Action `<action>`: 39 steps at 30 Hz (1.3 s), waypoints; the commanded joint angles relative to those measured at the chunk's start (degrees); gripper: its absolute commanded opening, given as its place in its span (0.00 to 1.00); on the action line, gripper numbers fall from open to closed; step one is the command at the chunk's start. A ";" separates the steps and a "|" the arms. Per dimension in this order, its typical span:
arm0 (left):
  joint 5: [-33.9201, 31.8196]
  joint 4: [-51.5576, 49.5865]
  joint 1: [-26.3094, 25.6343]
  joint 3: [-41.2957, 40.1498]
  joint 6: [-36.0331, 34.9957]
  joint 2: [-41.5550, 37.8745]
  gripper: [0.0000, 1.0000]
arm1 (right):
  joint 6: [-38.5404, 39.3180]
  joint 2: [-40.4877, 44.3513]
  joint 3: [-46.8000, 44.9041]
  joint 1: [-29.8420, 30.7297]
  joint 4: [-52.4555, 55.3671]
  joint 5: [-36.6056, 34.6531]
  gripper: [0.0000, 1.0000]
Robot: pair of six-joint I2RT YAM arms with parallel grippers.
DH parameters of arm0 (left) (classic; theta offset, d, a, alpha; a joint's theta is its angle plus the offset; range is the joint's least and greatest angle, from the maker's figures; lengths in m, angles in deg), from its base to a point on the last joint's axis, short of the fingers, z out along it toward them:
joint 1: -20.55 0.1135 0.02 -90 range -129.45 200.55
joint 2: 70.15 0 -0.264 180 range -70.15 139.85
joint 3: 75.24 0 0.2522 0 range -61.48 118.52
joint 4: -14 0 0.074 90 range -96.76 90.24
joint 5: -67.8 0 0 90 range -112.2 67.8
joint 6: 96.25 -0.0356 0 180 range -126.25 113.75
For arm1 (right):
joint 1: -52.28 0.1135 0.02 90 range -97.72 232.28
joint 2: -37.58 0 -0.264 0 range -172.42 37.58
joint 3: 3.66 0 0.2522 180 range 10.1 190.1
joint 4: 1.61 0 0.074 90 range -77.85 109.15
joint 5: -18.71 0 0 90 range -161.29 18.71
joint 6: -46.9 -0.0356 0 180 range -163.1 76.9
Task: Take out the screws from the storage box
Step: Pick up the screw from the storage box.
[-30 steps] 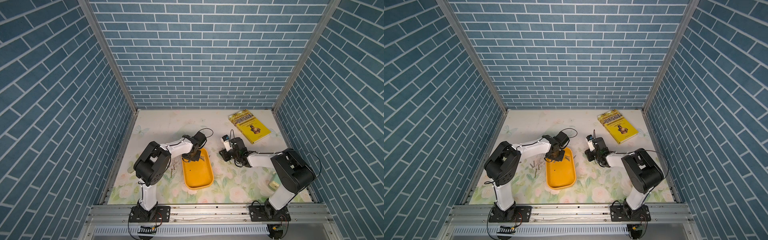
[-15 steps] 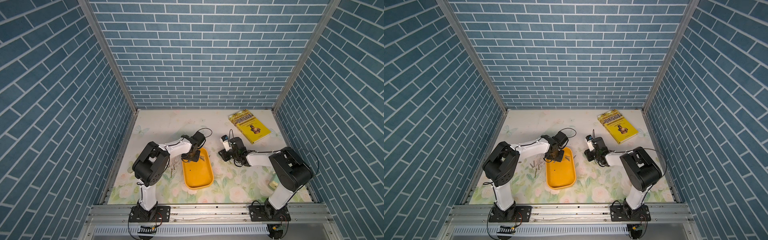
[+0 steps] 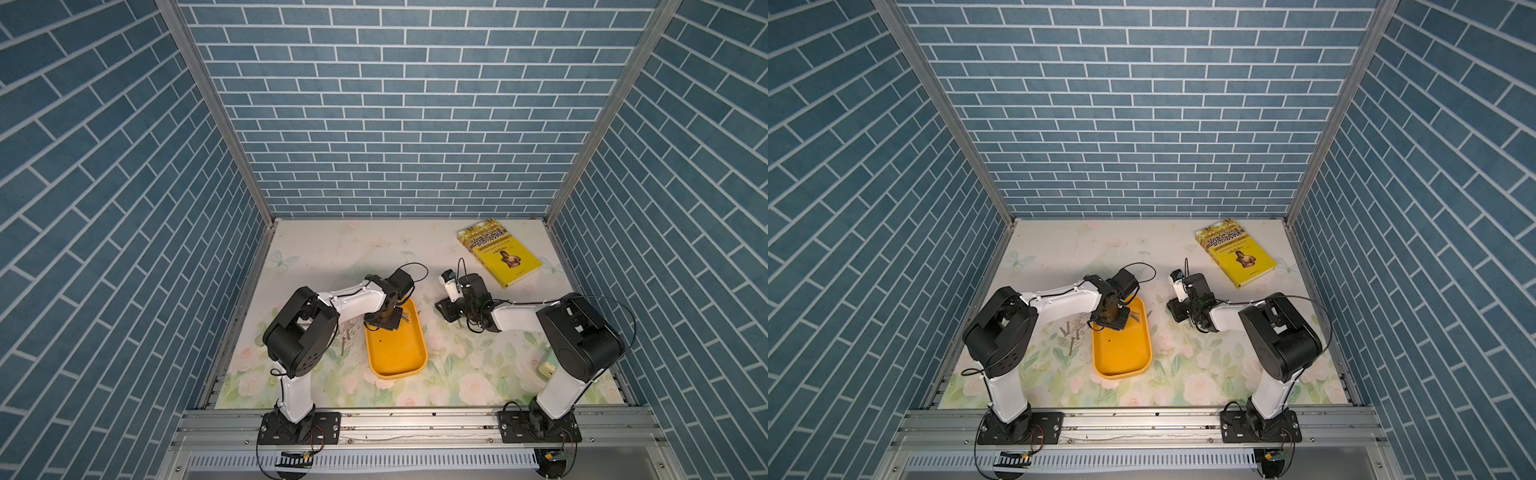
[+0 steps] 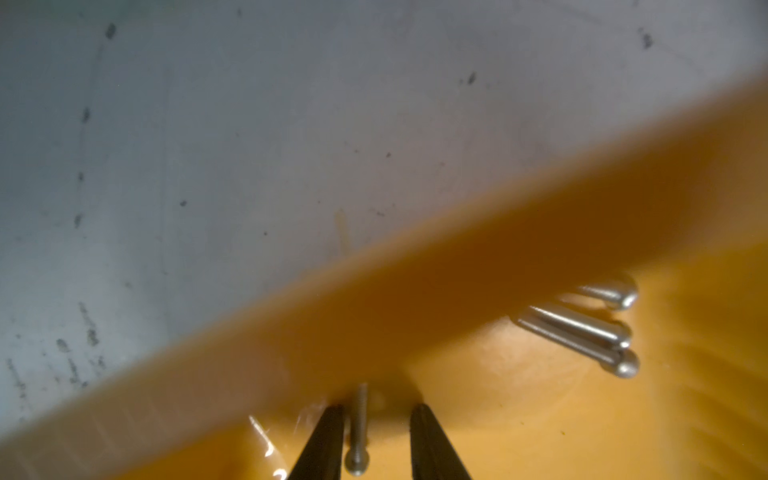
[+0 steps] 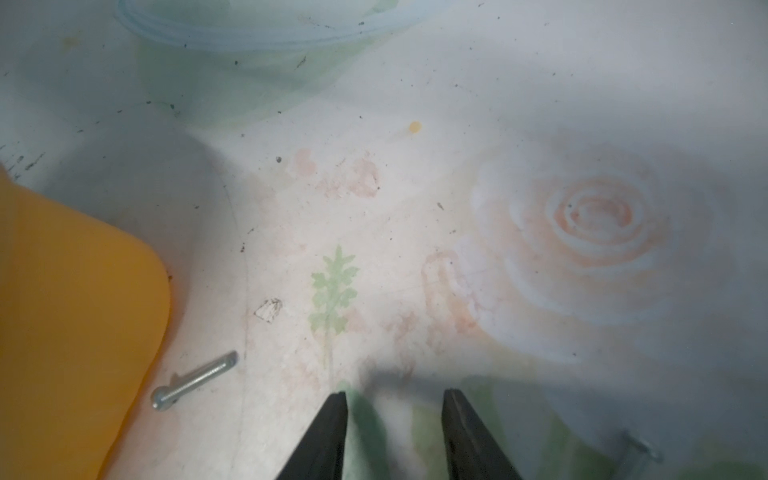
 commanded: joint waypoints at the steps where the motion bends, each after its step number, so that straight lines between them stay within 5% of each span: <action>1: -0.15 -6.67 -0.05 -6.43 -0.78 9.65 0.24 | 0.96 1.80 -1.39 -0.04 -0.03 0.50 0.45; 9: 0.43 -5.24 0.02 -6.77 -1.62 12.10 0.00 | 1.14 2.88 -2.46 -0.04 -1.49 0.78 0.47; 24: 0.74 1.30 0.04 1.35 -2.60 -4.96 0.00 | 3.93 16.68 -4.77 0.21 -3.89 2.43 0.55; 32: -5.60 6.73 0.13 -3.15 0.00 -21.68 0.00 | 5.19 20.07 -0.99 4.07 1.89 0.77 0.54; 39: -18.64 11.77 0.35 -14.15 8.29 -36.68 0.00 | 9.15 17.30 6.18 13.21 10.83 -6.15 0.48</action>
